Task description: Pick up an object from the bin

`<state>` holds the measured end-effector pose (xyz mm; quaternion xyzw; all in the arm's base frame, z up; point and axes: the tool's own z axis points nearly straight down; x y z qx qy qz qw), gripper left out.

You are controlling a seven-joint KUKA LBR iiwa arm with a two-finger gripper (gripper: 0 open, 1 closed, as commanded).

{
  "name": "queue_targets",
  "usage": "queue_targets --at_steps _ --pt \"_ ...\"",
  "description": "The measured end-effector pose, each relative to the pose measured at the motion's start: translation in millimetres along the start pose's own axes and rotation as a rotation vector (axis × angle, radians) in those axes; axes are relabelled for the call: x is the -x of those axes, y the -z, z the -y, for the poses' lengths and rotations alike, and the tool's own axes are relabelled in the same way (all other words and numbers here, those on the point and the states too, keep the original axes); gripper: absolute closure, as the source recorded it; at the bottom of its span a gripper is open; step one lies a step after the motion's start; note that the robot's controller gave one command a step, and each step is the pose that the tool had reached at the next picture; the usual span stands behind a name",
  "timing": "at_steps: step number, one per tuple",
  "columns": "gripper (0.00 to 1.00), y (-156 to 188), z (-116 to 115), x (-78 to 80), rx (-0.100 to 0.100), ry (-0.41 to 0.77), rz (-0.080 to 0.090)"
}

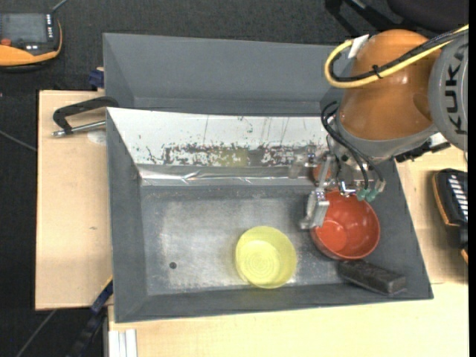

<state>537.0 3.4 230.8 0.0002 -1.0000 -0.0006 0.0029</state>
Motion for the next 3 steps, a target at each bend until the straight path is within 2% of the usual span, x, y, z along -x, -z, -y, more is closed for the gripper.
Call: queue_targets --at_steps 1,2,3 --pt "0.00 -38.2 7.7 43.4 0.000 0.215 0.005" --pt "0.00 -133.6 77.5 61.8 -0.001 0.493 0.003" --pt "0.00 -157.9 99.2 57.8 0.000 0.284 0.002"
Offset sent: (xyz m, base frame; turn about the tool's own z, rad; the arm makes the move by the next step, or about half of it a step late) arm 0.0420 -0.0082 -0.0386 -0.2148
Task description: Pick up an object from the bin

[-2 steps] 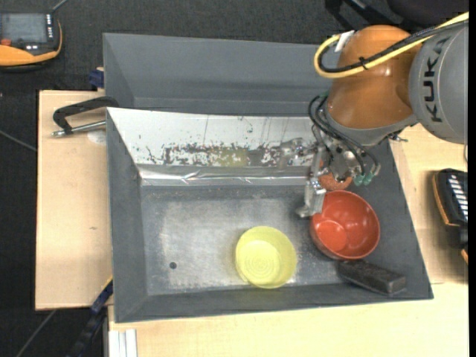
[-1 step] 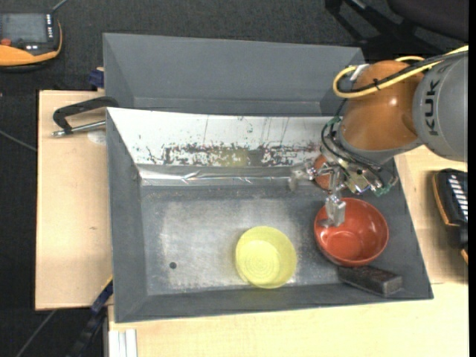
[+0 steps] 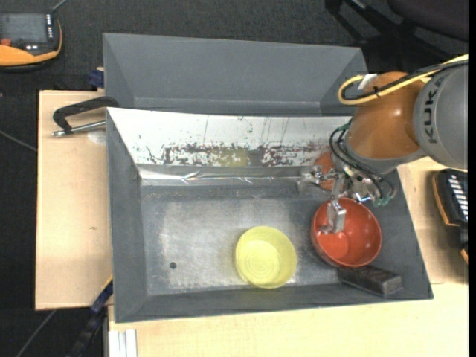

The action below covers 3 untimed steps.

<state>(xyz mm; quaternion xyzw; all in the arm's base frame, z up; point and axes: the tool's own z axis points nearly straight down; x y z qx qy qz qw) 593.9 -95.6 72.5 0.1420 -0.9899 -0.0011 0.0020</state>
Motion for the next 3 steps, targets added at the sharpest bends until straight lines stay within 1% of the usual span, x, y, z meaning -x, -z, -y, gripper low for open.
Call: queue_targets --at_steps 1,2,3 --pt "1.00 0.5 0.0 1.2 -0.001 0.001 0.003" --pt "1.00 92.6 -39.2 3.1 -0.003 0.005 0.016" --pt "1.00 176.9 -21.7 15.2 -0.009 0.022 0.032"
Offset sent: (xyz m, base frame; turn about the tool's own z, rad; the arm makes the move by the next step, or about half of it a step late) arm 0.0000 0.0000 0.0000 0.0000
